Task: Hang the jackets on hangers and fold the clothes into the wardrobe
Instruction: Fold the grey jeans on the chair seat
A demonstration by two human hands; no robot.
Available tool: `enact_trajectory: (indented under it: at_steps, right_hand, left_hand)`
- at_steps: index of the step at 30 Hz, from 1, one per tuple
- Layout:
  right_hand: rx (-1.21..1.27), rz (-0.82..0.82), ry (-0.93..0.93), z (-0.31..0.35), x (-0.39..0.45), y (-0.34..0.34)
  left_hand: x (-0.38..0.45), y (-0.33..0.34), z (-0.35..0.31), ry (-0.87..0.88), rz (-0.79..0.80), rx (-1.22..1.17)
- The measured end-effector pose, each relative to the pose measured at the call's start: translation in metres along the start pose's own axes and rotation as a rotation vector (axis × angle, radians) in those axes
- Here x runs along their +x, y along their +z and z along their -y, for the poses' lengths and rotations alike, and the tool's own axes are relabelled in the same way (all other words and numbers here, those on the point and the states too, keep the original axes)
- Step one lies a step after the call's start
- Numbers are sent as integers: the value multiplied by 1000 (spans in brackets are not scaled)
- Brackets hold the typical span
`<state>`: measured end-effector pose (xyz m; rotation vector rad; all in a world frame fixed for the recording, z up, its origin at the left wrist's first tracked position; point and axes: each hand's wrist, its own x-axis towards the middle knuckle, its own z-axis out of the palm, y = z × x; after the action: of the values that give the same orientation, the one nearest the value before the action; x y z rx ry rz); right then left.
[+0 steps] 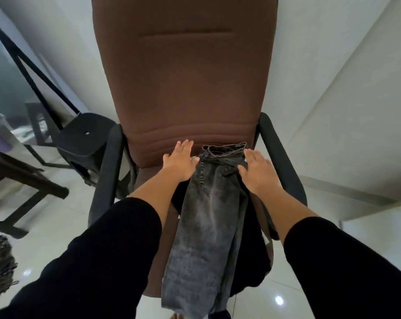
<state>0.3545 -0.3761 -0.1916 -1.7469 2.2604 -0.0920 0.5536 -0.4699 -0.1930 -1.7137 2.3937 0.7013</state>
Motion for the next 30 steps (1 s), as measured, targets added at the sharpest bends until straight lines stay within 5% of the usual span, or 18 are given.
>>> enact_trajectory:
  at_steps: [12,16,23,30]
  right_hand:
    - [-155,175,-83,-46,140,103]
    - [-142,111,-127,-49,150,130]
    - [-69,-119,-140,-53,142,138]
    - [12,-310,-136,-34,112,72]
  left_hand:
    - [160,76,0,-52,154,90]
    - [175,103,1,-32,234,68]
    - [162,104,-5,-19,3,-127]
    - [116,32,-39,75,-363,-252]
